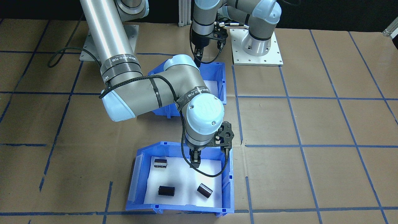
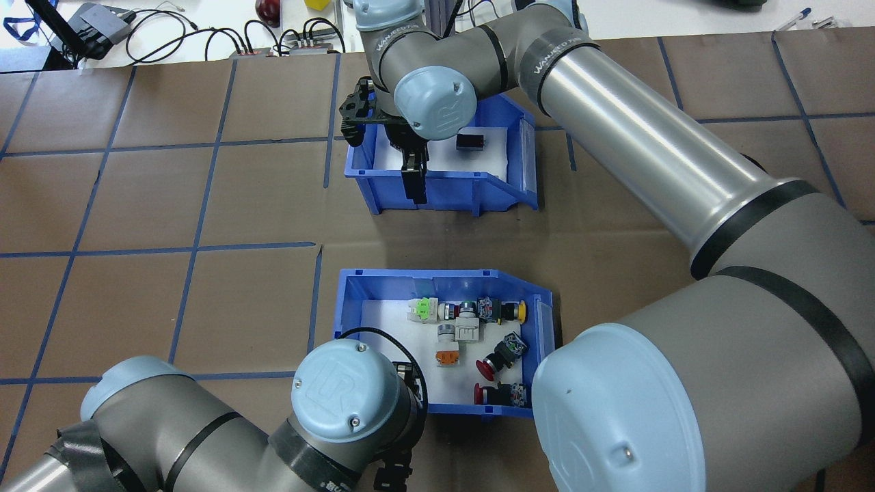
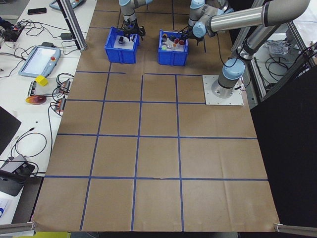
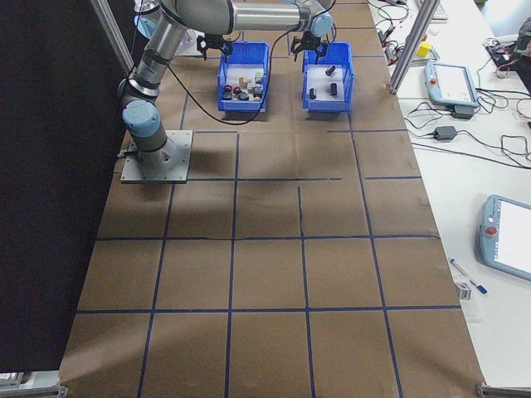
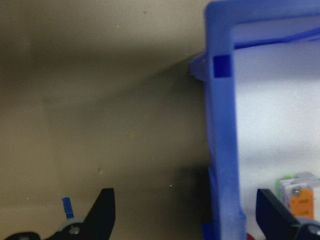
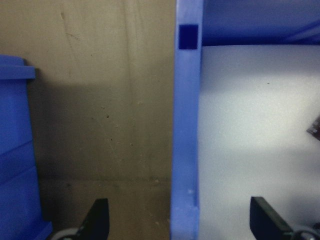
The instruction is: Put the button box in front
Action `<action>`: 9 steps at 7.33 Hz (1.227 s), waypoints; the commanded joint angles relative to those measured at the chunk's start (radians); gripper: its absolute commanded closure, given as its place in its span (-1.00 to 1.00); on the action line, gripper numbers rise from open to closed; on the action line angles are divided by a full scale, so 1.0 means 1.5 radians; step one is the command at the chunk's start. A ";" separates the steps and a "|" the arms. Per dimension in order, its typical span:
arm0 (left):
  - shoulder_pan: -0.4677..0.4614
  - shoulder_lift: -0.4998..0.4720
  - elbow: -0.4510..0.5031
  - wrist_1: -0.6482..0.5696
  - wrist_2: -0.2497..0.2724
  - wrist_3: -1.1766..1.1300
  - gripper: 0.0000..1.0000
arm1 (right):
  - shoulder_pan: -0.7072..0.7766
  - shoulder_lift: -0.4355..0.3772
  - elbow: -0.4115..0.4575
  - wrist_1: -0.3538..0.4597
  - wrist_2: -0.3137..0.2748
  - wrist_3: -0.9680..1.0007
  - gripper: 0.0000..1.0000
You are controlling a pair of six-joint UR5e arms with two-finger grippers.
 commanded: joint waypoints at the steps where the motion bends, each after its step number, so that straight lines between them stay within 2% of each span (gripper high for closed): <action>1: 0.000 -0.030 -0.002 0.053 -0.007 -0.016 -0.52 | 0.000 0.011 0.000 -0.017 0.000 0.003 -0.46; 2: 0.000 -0.030 -0.003 0.052 -0.007 -0.017 0.00 | 0.000 0.016 -0.001 -0.017 0.000 0.001 -0.06; 3: 0.000 -0.031 -0.004 0.052 -0.007 -0.017 0.83 | 0.000 0.016 -0.002 -0.018 -0.002 0.000 0.33; 4: 0.000 -0.030 -0.004 0.053 -0.005 -0.016 1.00 | 0.000 0.016 -0.004 -0.018 -0.008 0.001 0.59; 5: -0.001 -0.025 -0.006 0.053 -0.002 -0.015 1.00 | -0.001 0.008 -0.009 -0.018 -0.035 0.003 0.75; 8: 0.004 0.011 0.002 0.052 0.014 -0.005 1.00 | -0.036 -0.059 -0.010 -0.005 -0.057 -0.007 0.82; 9: 0.009 0.024 0.012 0.049 0.035 -0.003 1.00 | -0.073 -0.077 -0.006 0.000 -0.059 -0.048 0.82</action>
